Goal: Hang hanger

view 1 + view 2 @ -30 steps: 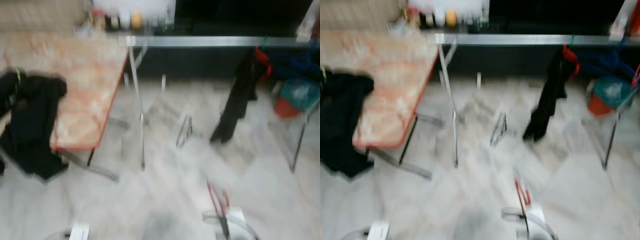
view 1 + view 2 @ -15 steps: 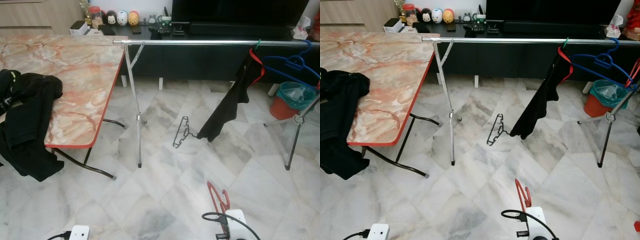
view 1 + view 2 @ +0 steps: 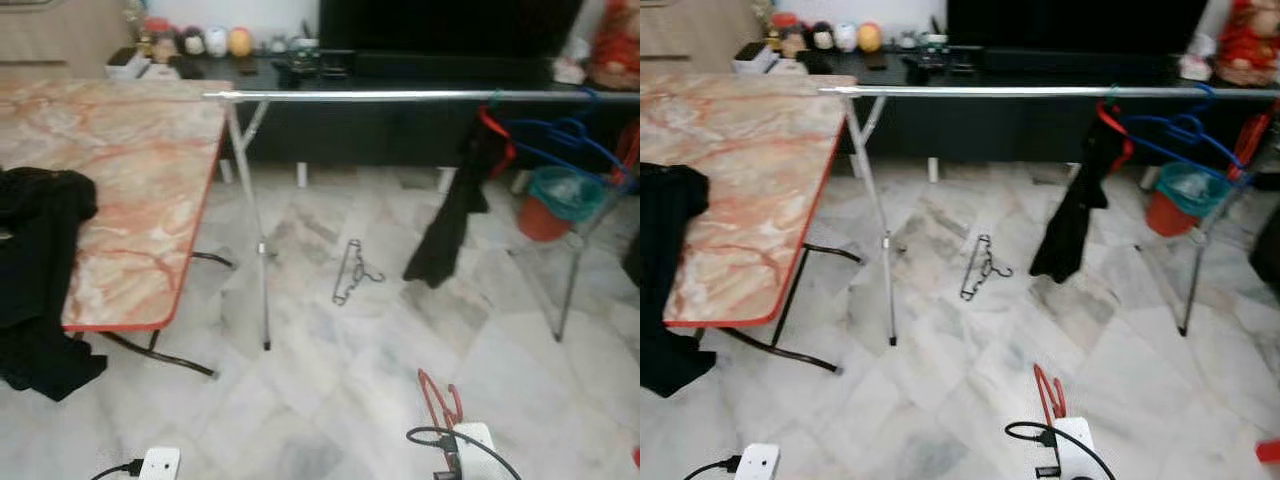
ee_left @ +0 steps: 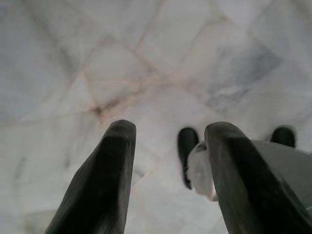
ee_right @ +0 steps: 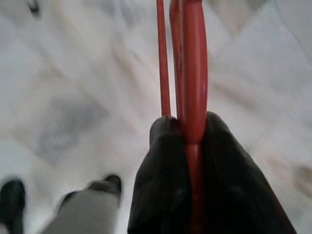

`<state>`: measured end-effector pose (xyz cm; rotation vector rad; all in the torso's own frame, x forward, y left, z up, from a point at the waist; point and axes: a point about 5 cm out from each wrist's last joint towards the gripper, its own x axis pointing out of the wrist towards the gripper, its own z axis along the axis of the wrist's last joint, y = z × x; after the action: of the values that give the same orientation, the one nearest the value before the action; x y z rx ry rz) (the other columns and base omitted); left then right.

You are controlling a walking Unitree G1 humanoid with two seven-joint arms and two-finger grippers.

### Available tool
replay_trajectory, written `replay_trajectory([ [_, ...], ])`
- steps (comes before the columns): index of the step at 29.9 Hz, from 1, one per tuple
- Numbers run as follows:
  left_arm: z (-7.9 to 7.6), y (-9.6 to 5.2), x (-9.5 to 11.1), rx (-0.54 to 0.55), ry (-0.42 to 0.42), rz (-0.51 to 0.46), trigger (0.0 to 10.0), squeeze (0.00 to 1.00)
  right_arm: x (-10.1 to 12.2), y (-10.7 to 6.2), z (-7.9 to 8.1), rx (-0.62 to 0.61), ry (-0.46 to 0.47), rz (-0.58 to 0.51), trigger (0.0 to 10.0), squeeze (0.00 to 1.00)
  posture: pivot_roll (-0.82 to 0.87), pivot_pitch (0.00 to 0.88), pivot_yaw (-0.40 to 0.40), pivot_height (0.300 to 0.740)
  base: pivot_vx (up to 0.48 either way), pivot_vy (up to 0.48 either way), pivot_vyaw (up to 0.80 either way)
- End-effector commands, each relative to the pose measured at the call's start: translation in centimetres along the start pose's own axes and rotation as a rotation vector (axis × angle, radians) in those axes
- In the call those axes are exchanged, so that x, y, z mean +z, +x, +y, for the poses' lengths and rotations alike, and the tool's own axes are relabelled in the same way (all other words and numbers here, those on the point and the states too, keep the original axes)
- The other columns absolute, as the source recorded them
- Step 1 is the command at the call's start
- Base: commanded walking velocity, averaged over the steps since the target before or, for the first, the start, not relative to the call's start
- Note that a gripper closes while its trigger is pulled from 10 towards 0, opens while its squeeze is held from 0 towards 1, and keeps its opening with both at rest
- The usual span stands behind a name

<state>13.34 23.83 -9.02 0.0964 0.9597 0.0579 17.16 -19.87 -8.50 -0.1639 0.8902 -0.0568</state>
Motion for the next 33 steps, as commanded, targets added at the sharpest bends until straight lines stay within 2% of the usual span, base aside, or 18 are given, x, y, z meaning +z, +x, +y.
replay_trajectory([
  [1,-0.76,0.27,0.7,-0.018,-0.006,-0.025,10.0,0.0,-0.95,-0.26,-1.07,-0.027,0.002,0.03,10.0,0.0,0.03,0.034,-0.02,0.74,0.341,0.0,0.0],
  [5,-0.8,0.28,0.75,-0.019,-0.006,-0.027,10.0,0.0,-1.09,-0.28,-1.1,-0.03,0.01,0.037,10.0,0.0,0.03,0.034,-0.021,0.74,0.342,0.0,0.0],
  [15,-0.74,0.25,0.73,-0.017,-0.007,-0.031,10.0,0.0,-1.11,-0.26,-0.8,-0.025,0.01,0.045,10.0,0.0,0.04,0.038,-0.023,0.74,0.349,0.0,-0.67],
  [25,-0.91,0.29,0.83,-0.019,-0.006,-0.034,10.0,0.0,-1.12,-0.28,-1.19,-0.026,0.002,0.042,10.0,0.0,0.04,0.037,-0.024,0.74,0.353,0.0,0.0],
  [28,-0.95,0.29,0.81,-0.018,-0.006,-0.034,10.0,0.0,-1.04,-0.28,-0.96,0.015,-0.014,0.033,10.0,0.0,0.04,0.037,-0.025,0.74,0.354,0.0,0.0],
  [33,-1.04,0.29,0.78,-0.02,-0.005,-0.033,10.0,0.0,-1.39,-0.37,-0.64,0.027,-0.019,0.044,10.0,0.0,0.04,0.036,-0.025,0.74,0.352,0.0,0.8],
])
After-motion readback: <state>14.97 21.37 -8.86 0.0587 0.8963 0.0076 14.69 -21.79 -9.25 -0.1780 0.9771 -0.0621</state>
